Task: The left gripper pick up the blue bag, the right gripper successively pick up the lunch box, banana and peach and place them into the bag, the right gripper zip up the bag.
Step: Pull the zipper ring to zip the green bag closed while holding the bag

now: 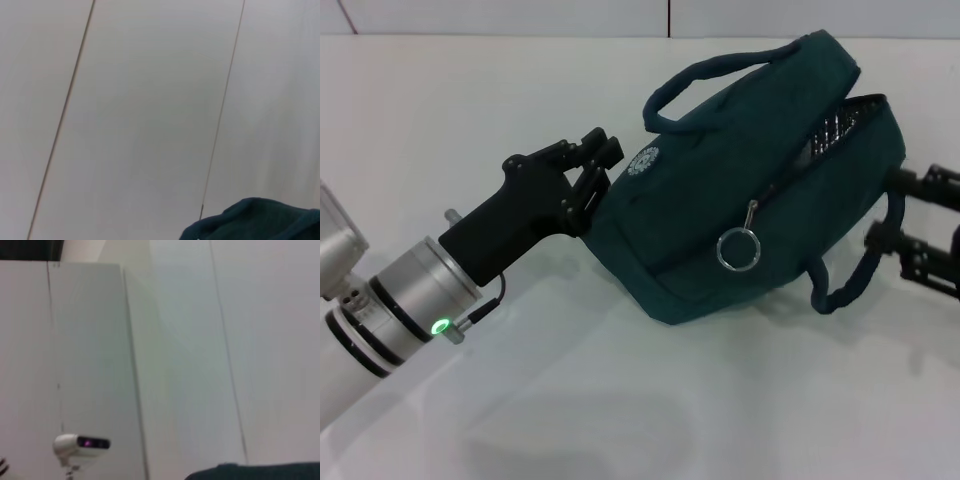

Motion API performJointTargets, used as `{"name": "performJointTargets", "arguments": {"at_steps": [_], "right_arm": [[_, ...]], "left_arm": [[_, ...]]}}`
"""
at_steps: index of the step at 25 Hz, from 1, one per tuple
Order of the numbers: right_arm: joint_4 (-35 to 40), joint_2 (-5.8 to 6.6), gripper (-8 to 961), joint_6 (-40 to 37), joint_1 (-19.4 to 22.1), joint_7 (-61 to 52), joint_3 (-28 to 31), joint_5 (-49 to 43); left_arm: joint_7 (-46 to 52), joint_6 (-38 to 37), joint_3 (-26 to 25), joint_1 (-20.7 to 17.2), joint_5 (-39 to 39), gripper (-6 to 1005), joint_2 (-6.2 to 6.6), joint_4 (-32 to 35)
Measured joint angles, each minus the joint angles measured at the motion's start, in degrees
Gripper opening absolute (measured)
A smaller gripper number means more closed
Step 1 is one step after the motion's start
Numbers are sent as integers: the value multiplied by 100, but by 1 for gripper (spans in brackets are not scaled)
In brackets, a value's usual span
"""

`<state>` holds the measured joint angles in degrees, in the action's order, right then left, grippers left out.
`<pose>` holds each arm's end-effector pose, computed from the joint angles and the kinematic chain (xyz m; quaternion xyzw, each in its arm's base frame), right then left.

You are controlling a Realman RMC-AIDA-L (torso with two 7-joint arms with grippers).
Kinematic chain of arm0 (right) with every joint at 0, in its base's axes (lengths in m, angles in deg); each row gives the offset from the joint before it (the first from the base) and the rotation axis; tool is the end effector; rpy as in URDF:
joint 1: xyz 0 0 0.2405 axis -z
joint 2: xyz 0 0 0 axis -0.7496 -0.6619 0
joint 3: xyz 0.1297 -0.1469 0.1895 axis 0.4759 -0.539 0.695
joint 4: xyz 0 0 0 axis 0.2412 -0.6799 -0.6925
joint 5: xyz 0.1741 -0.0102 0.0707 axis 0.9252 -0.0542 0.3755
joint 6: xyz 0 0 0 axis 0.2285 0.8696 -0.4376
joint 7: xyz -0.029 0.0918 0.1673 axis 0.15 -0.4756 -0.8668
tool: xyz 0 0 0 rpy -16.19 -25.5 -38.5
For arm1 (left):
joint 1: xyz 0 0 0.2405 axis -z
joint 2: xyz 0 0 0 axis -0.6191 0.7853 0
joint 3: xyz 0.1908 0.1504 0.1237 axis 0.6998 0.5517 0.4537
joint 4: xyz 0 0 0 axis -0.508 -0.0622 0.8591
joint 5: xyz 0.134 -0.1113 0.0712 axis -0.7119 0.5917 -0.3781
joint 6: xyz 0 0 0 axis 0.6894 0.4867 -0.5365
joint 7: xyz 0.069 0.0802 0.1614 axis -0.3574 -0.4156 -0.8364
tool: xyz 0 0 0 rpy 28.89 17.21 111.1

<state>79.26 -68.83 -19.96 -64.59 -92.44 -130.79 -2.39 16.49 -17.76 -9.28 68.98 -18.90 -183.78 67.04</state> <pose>0.2345 0.2780 0.0029 -0.8891 0.0921 0.4118 0.1774 -0.2240 0.3230 -0.0788 -0.8136 -0.2150 -0.4552 0.2910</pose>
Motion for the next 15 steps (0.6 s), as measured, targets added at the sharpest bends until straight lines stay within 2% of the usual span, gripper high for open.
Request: {"name": "performJointTargets", "arguments": {"at_steps": [5, 10, 15], "right_arm": [[5, 129, 589, -175, 164, -168, 27, -329], [-164, 178, 590, -78, 324, -205, 70, -674], [-349, 153, 590, 202, 290, -212, 74, -689]], "left_arm": [[3, -100, 55, -17, -100, 157, 51, 129], [283, -305, 66, -386, -482, 157, 94, 958], [407, -621, 67, -613, -1028, 279, 113, 1403]]}}
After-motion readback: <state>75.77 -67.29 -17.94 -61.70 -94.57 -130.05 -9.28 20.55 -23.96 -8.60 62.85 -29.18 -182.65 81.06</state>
